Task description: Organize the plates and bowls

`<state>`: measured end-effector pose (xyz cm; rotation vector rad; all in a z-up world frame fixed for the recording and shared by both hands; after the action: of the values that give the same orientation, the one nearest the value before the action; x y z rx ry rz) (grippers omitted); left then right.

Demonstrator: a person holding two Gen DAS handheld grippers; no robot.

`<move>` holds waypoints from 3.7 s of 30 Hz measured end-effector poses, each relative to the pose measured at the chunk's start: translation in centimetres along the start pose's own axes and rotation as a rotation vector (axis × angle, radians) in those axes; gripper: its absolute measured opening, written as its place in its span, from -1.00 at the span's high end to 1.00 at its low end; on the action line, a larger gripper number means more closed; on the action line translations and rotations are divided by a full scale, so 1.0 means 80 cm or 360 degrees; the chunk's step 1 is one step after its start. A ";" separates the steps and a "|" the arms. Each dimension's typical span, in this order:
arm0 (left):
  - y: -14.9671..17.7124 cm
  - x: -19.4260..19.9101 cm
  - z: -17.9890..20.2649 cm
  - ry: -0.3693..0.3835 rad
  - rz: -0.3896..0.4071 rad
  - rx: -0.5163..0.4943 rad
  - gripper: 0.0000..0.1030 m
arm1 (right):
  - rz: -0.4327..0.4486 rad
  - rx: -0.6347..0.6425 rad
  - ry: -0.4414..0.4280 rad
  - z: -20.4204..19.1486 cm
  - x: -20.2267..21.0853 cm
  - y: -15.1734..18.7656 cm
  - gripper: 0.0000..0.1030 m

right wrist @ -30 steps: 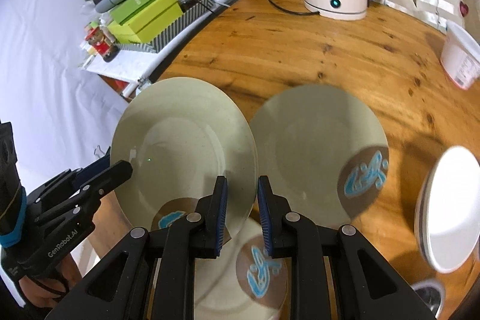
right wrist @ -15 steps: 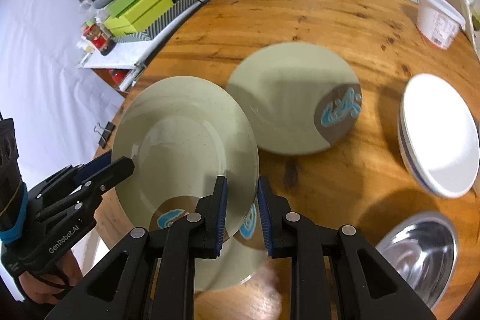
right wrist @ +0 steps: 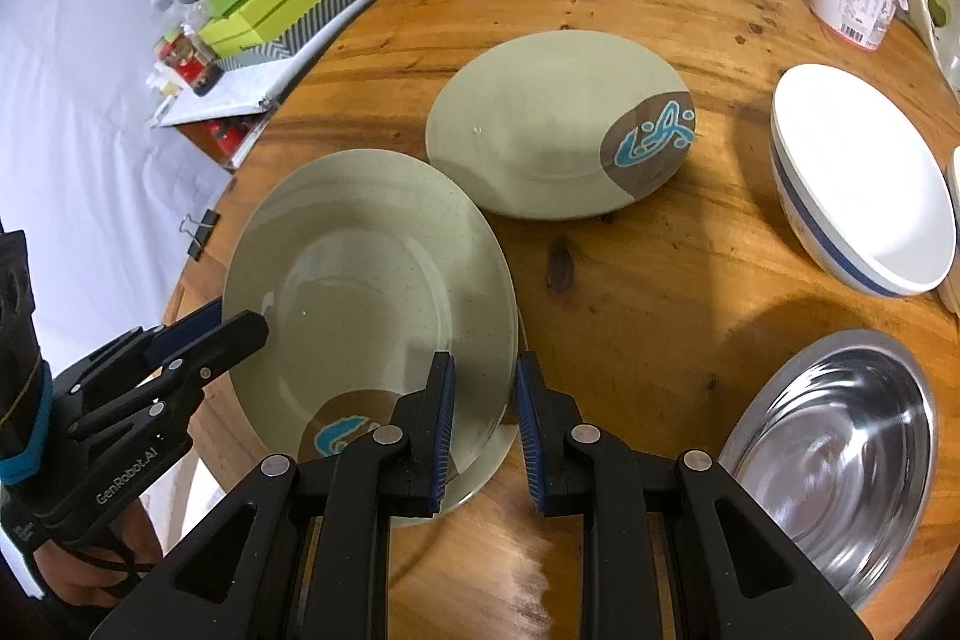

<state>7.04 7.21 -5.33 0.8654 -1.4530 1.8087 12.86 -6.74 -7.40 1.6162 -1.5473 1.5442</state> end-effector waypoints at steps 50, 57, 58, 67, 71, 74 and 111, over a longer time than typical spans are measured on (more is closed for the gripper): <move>0.015 -0.007 -0.024 0.0072 0.0005 0.0107 0.38 | 0.0136 0.0054 -0.0008 0.005 0.001 0.016 0.29; 0.017 -0.011 -0.014 0.0131 -0.0016 0.0090 0.38 | 0.0144 0.0077 0.0025 0.001 -0.001 0.017 0.56; 0.018 -0.011 -0.013 0.0131 -0.0017 0.0086 0.38 | 0.0143 0.0074 0.0024 0.001 -0.001 0.017 0.57; 0.018 -0.009 -0.014 0.0126 -0.0014 0.0081 0.38 | 0.0137 0.0069 0.0013 0.000 -0.001 0.020 0.57; 0.015 -0.003 -0.017 0.0121 0.0015 0.0088 0.38 | 0.0168 0.0058 0.0001 0.001 0.008 0.019 0.56; 0.012 0.002 -0.019 0.0118 0.0040 0.0090 0.38 | 0.0201 0.0043 0.0004 0.004 0.018 0.018 0.50; -0.002 0.015 0.007 0.0138 0.0093 -0.0006 0.38 | 0.0276 -0.0057 -0.0091 0.015 0.051 0.022 0.02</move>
<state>6.54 6.81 -4.17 0.7408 -1.4395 1.8623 10.82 -9.93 -4.85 1.5540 -1.7770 1.5602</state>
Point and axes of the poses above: each gripper's, at about its wrist camera, not at the fingertips, and x roughly against the way its jaws point, z to its right, y to its underside, the point moved 4 cm from there along -x, roughly the way its jaws point, and after that the axes turned 2 degrees about -x, right-handed, at the moved point
